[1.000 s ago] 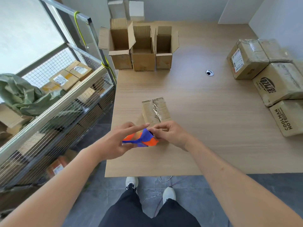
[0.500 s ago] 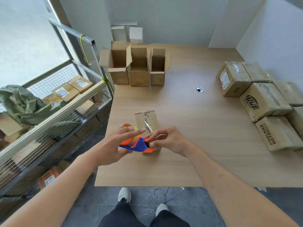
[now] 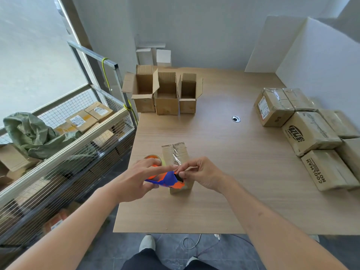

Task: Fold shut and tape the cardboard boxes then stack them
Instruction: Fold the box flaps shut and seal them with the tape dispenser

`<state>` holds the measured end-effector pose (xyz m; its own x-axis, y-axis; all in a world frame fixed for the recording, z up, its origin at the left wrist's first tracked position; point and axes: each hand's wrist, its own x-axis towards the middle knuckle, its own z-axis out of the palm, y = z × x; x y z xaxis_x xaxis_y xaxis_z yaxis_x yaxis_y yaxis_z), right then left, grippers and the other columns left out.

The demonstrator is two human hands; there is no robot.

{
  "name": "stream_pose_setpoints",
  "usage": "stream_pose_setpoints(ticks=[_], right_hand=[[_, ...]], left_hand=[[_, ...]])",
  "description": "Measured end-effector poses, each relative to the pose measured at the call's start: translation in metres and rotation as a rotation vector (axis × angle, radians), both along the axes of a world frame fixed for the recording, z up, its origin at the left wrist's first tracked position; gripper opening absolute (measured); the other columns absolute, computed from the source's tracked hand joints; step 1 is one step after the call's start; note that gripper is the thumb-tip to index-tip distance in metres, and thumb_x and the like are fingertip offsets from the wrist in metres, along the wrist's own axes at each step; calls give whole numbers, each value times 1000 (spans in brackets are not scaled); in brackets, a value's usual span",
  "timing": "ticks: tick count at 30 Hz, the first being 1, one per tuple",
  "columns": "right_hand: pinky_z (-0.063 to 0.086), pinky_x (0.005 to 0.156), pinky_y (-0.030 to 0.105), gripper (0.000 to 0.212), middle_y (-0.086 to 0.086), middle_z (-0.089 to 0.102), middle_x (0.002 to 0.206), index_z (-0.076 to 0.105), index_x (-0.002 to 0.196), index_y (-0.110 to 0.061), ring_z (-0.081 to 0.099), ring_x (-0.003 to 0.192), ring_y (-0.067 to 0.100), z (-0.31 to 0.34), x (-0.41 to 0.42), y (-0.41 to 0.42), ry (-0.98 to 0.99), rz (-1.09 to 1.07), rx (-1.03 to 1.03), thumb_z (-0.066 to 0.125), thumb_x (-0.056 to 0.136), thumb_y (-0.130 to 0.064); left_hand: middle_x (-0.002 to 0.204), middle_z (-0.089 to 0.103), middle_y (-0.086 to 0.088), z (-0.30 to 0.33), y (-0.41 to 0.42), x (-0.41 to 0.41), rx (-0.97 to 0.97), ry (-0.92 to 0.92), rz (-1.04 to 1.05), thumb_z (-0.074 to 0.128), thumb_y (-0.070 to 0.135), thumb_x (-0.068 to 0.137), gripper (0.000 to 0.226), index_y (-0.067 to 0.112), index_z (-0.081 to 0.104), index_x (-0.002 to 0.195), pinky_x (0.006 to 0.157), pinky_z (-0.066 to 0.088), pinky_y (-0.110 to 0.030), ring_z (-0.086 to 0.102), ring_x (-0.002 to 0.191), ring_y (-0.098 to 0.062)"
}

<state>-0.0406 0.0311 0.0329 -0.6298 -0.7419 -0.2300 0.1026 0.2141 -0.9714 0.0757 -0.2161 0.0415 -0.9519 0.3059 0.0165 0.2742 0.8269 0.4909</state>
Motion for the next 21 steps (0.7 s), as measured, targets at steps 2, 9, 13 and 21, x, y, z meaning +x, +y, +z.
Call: stream_pose_setpoints(ticks=[2, 9, 13, 21], right_hand=[[60, 88, 36, 9, 17, 76, 98, 81, 93, -15, 71, 89, 20, 5, 1, 1, -75, -10, -3, 72, 93, -10], [60, 86, 38, 38, 10, 76, 112, 77, 106, -6, 73, 97, 27, 16, -4, 1, -253, 2, 45, 51, 107, -35], [60, 73, 30, 18, 6, 77, 85, 77, 94, -10, 73, 80, 20, 7, 1, -3, -65, -62, 73, 78, 91, -28], [58, 61, 32, 5, 18, 73, 81, 80, 93, -4, 66, 63, 19, -16, 8, -8, 78, -308, 13, 78, 88, -5]], left_hand=[[134, 45, 13, 1, -2, -1, 0, -2, -1, 76, 22, 91, 89, 66, 25, 149, 99, 38, -32, 45, 118, -11], [136, 43, 16, 3, -5, -7, -18, -43, -21, 74, 22, 92, 86, 69, 26, 146, 104, 33, -30, 42, 123, -12], [135, 46, 16, 1, -7, -9, -8, -94, -20, 74, 23, 92, 87, 70, 24, 146, 98, 34, -22, 45, 120, -11], [122, 52, 19, 3, -2, -9, 41, -239, -36, 67, 32, 98, 79, 68, 19, 149, 93, 45, -30, 50, 107, -4]])
